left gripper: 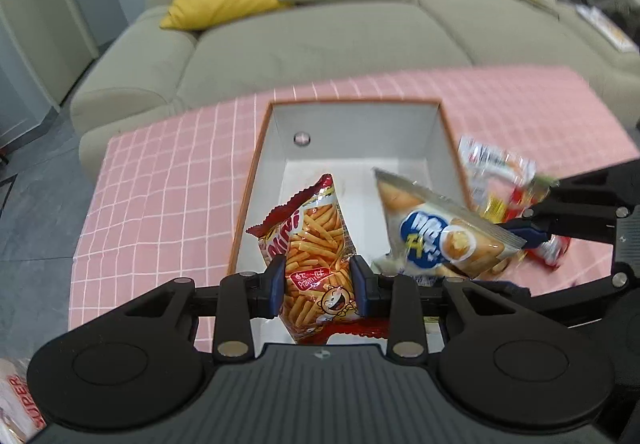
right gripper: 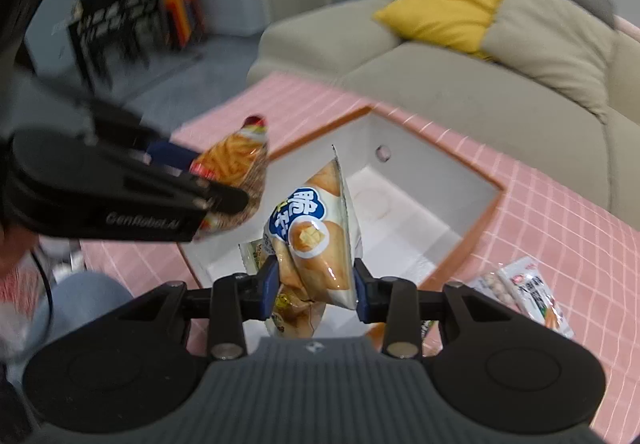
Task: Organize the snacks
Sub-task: 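Carry both bags into the shoebox and open both grippers to release them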
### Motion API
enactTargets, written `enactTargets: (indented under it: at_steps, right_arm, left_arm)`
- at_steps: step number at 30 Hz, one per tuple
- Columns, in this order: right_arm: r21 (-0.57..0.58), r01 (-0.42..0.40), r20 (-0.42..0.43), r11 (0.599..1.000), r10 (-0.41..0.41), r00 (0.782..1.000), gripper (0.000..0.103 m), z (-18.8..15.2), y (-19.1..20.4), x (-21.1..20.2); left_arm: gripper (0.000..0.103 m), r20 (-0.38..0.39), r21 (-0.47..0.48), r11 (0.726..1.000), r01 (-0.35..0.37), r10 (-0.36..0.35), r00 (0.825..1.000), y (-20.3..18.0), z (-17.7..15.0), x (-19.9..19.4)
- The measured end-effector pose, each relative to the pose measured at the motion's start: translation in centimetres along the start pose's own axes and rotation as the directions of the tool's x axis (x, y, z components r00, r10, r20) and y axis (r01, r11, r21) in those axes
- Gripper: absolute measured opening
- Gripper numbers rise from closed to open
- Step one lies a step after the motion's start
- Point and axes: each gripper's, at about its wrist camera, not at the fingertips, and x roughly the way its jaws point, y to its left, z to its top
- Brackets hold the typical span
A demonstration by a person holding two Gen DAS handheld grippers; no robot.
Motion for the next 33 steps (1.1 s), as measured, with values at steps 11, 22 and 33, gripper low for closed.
enactTargets:
  at_steps: [11,22,33]
  right_arm:
    - [-0.035,-0.094,-0.282,0.995,0.081,0.956,0.034,0.6,-0.1,8.0]
    - [-0.059,-0.120,-0.425,0.991,0.084,0.901,0.035,1.0,0.3,11.8]
    - [0.007,-0.129,-0.469,0.992,0.117,0.876,0.039,0.7,-1.2,13.4]
  left_arm:
    - [0.038,-0.247,0.075,0.994,0.079,-0.058,0.967,0.9,0.3,6.5]
    - [0.038,-0.373,0.111,0.988,0.106,-0.057,0.926,0.4,0.5,10.4]
    - [0.039,-0.423,0.079,0.990,0.114,-0.071,0.903,0.8,0.2,12.3]
